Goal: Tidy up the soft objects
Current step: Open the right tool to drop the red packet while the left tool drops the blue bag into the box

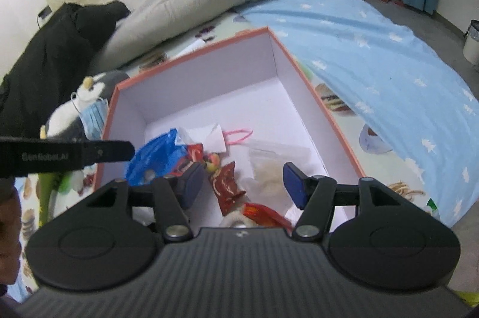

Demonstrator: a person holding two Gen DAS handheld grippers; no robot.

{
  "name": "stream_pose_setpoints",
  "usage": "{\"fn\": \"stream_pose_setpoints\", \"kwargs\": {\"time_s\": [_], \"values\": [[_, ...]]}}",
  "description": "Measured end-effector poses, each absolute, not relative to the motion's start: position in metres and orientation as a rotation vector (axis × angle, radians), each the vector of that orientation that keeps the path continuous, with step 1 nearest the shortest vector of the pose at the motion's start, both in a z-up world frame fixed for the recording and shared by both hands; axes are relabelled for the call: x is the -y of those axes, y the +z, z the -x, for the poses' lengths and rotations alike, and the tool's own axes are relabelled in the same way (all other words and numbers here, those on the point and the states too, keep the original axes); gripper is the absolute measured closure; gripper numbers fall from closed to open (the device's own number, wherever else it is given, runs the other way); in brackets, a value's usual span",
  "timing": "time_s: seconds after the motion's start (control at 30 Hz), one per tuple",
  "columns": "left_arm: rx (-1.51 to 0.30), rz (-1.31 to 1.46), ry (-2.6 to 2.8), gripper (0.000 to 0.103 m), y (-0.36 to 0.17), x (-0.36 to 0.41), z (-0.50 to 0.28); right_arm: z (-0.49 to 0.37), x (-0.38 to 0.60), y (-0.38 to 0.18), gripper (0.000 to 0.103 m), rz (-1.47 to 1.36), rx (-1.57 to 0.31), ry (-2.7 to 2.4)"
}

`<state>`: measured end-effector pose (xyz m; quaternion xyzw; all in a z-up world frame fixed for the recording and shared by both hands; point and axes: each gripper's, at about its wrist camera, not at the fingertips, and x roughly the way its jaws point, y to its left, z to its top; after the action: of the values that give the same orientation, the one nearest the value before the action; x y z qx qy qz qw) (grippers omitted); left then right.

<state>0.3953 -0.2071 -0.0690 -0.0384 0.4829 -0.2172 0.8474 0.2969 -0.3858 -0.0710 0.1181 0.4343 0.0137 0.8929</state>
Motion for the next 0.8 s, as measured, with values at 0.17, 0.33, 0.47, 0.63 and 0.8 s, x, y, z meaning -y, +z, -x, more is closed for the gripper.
{"fn": "stream_pose_setpoints", "kwargs": {"time_s": [0.17, 0.33, 0.47, 0.63, 0.8], "values": [[-0.939, 0.073, -0.467, 0.094, -0.041, 0.192, -0.374, -0.282, 0.379, -0.044, 0.042, -0.240, -0.819, 0.050], [-0.858, 0.087, -0.460, 0.089, -0.017, 0.168, -0.348, -0.259, 0.361, -0.013, 0.041, -0.206, -0.719, 0.082], [-0.796, 0.100, -0.450, 0.065, -0.004, 0.148, -0.322, -0.236, 0.345, 0.002, 0.041, -0.201, -0.656, 0.123], [-0.756, 0.093, -0.413, 0.058, 0.008, 0.124, -0.291, -0.205, 0.324, 0.017, 0.041, -0.183, -0.585, 0.156], [-0.701, 0.108, -0.388, 0.055, 0.019, 0.096, -0.256, -0.177, 0.303, 0.022, 0.041, -0.152, -0.546, 0.208]]}}
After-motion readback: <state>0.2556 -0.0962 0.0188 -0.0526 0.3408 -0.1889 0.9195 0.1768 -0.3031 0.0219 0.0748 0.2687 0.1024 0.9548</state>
